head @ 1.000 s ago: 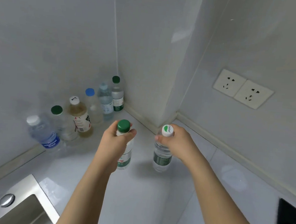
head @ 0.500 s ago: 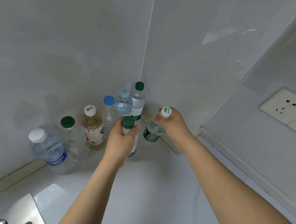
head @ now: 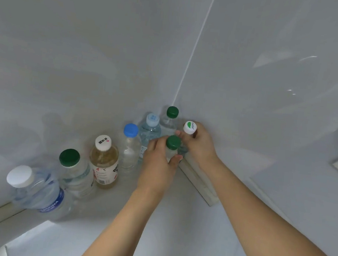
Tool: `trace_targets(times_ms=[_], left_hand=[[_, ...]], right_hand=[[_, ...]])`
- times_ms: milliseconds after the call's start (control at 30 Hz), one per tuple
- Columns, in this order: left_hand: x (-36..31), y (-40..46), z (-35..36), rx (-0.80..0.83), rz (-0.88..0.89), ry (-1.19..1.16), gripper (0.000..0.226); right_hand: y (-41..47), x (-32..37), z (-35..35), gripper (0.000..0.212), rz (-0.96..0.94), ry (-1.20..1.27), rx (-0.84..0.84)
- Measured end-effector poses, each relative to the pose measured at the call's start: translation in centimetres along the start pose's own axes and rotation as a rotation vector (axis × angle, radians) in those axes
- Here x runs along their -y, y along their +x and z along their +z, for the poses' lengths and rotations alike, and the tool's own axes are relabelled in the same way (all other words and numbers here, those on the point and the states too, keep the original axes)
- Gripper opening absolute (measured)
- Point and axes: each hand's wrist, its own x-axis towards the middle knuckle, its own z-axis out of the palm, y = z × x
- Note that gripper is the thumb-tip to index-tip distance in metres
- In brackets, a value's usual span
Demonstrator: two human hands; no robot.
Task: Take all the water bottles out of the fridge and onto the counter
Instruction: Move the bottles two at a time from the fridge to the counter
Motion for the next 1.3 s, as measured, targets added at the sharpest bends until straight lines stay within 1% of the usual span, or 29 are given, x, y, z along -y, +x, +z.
trace_targets(times_ms=[133, 267, 333, 400, 433, 533, 633, 667, 767, 833, 900, 967, 1067, 1200, 1233, 1300], left_hand=[[1.0, 0.2, 0.9, -0.026, 0.034, 0.155, 0.06], [1.2, -0.1, 1.3, -0.079, 0.039, 0.249, 0.063], [1.2, -0.1, 1.5, -0.086, 0.035, 0.265, 0.064], [1.4, -0.1, 1.7, -0.098, 0.035, 0.262, 0.066], [1.4, -0.3, 1.7, -0.107, 0.037, 0.261, 0.067], [1.3, -0.7, 1.7, -0.109, 0.041, 0.28, 0.071], [0.8, -0.9, 1.4, -0.075, 0.016, 0.295, 0.073], [0.6, -1.0, 1.2, -0.062, 0.018, 0.297, 0.074], [0.3, -1.5, 0.4, -0.027, -0.007, 0.309, 0.076], [-0.1, -2.6, -0.3, -0.032, -0.013, 0.317, 0.076], [-0.5, -3.8, -0.8, -0.091, 0.029, 0.298, 0.072], [-0.9, -4.8, -1.2, -0.141, 0.098, 0.281, 0.067], [-1.1, -6.6, -1.0, -0.114, 0.24, 0.32, 0.061], [0.2, -7.9, 0.3, -0.007, 0.469, 0.461, 0.053], [0.5, -7.9, 0.8, 0.024, 0.517, 0.489, 0.053], [0.5, -8.2, 2.0, 0.093, 0.554, 0.528, 0.052]], right_hand=[[0.4, -1.3, -0.2, 0.022, -0.028, -0.02, 0.022], [0.3, -2.0, -0.6, 0.019, -0.022, 0.04, 0.085], [0.1, -2.3, -0.6, 0.024, -0.01, 0.066, 0.148], [-0.4, -2.3, -0.7, 0.032, 0.02, 0.077, 0.189], [-0.6, -2.2, -0.8, 0.033, 0.039, 0.1, 0.199], [-1.4, -2.0, -1.4, 0.025, 0.136, 0.231, 0.21], [-2.6, -2.1, -2.3, 0.025, 0.198, 0.253, 0.17], [-3.1, -1.9, -2.6, 0.029, 0.209, 0.223, 0.137], [-4.7, -1.8, -3.6, 0.051, 0.278, 0.108, 0.046], [-6.4, -1.8, -4.4, 0.055, 0.297, 0.054, 0.016], [-8.2, -1.7, -4.8, 0.055, 0.302, -0.011, 0.018], [-10.2, -1.5, -5.2, 0.056, 0.286, -0.089, 0.03], [-13.5, -1.9, -5.9, 0.055, 0.266, -0.217, 0.038], [-17.4, -2.6, -8.1, 0.058, 0.253, -0.416, 0.084], [-18.1, -2.8, -9.0, 0.058, 0.251, -0.469, 0.071], [-19.7, -3.4, -10.9, 0.059, 0.275, -0.54, 0.023]])
